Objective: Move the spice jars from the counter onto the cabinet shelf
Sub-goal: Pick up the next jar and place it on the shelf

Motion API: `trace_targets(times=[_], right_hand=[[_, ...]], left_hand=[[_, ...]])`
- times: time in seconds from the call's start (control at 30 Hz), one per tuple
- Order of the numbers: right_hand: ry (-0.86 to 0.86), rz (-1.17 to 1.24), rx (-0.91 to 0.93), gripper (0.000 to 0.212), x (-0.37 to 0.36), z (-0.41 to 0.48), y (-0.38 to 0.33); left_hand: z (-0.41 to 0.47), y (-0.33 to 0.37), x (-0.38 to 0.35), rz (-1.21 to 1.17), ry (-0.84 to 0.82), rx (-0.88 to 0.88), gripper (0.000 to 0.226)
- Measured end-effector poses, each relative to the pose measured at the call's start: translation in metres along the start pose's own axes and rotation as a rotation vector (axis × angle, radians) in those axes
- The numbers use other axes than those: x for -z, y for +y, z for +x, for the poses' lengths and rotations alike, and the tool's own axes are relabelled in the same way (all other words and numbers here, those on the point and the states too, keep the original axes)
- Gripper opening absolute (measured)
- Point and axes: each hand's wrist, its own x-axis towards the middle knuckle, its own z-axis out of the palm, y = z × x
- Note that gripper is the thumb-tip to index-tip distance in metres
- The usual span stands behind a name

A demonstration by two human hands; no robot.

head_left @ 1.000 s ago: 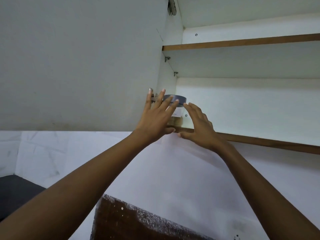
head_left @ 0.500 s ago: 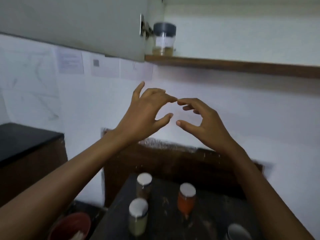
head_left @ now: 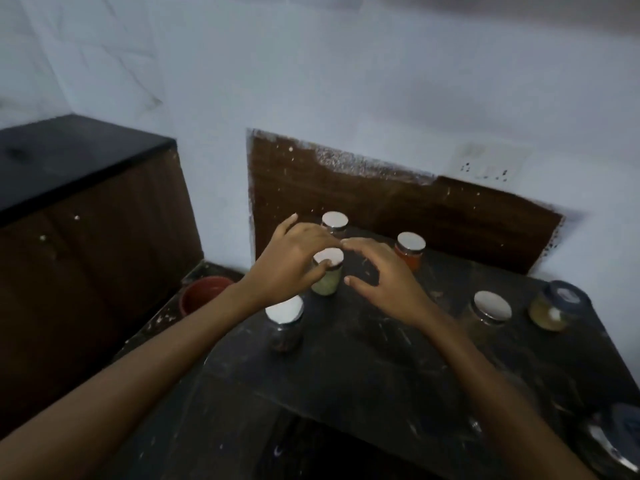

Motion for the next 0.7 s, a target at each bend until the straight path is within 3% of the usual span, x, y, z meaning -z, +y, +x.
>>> trace_targets(times=[0.27, 0.5, 0.7], right_hand=[[-0.214, -0.179, -0.009, 0.055, -0.096, -0.015, 0.022], [-0.301, -0.368, -0.038, 0.062, -0.150, -0.011, 0.047], [-0.289, -0.033, -0.266, 0.070, -0.190, -0.002, 0.062]], left_hand=[[-0.098, -0.029, -0.055, 0.050, -0.133, 0.156, 0.048], [-0.142, -0.059, -0.092, 0.172, -0.326, 0.455, 0.086], [-0.149, -0.077, -0.113, -0.040, -0.306, 0.624, 0.093]])
